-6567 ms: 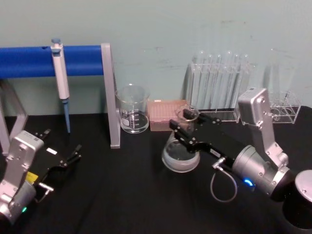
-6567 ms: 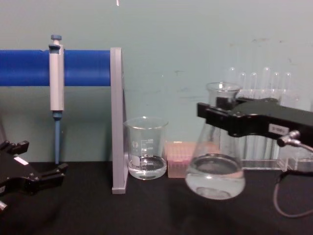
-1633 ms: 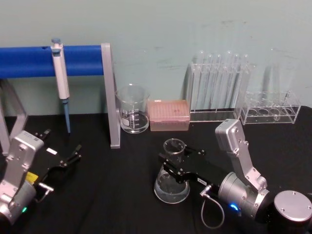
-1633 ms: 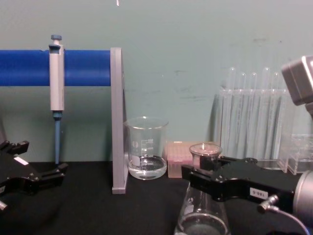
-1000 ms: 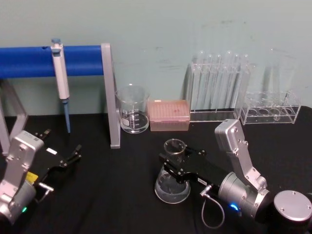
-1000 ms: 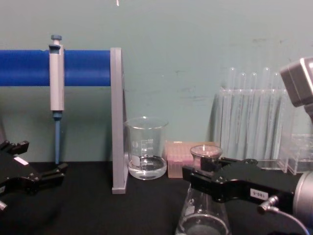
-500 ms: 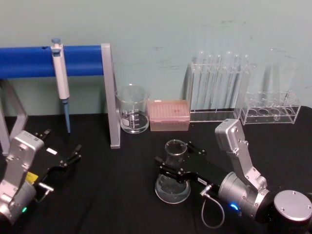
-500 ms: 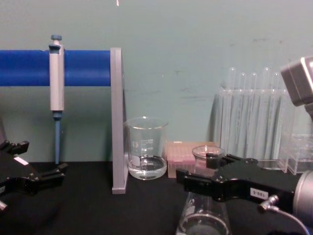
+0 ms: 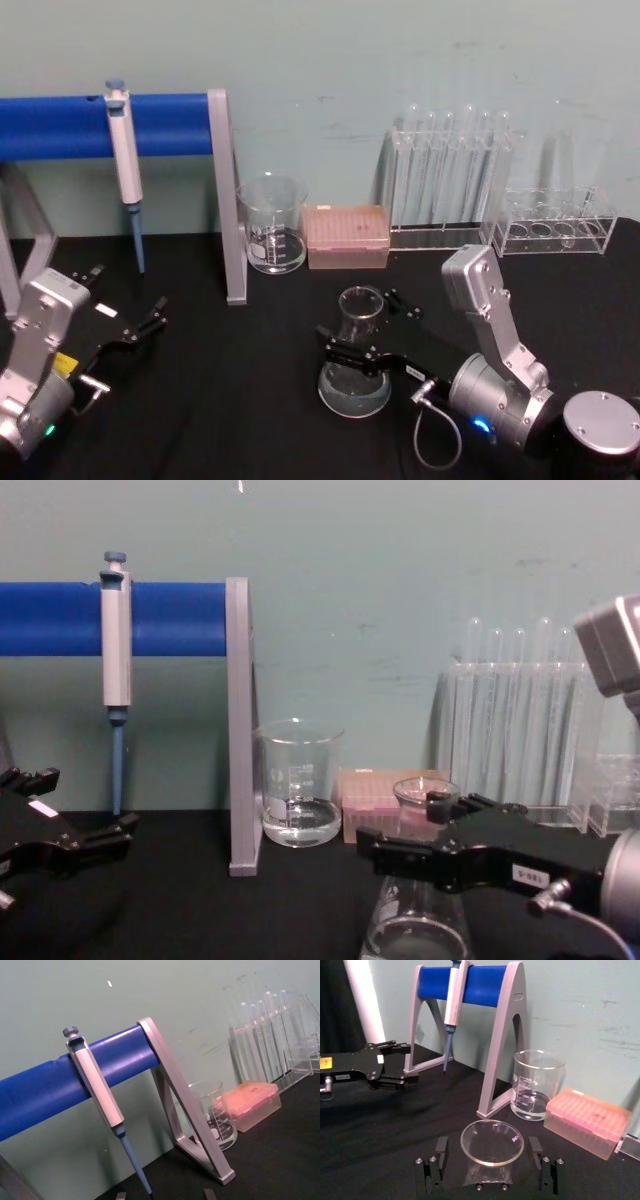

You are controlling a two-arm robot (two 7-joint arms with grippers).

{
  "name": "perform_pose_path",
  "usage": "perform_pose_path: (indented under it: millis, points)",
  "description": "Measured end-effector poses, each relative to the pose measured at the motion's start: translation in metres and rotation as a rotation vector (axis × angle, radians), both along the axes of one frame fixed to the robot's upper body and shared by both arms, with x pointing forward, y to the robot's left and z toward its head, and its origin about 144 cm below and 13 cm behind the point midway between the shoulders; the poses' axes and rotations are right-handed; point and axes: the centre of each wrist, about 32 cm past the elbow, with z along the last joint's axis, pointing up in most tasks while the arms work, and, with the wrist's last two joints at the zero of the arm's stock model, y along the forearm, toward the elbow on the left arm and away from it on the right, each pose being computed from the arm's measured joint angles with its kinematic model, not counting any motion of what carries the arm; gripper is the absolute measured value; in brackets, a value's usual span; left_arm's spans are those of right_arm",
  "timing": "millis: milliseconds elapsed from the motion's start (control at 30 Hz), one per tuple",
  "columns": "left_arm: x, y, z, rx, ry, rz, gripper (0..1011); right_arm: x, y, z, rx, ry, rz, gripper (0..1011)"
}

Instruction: Grasp the erlenmeyer flask with one hand, shake it three times, then place it back.

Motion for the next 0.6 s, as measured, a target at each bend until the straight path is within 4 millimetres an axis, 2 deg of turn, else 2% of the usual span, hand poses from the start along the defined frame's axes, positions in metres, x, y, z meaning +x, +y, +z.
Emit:
perform_pose_path:
  millis: [333,600]
  points:
    - [0.0,0.0,0.0,0.0,0.0,0.0,1001,-0.012,-0.015,0.003,0.015,-0.005,0.005,1000]
    - [0.0,0.0,0.0,0.0,0.0,0.0,1001,-0.029,-0.035,0.008,0.022,0.009,0.013,1000]
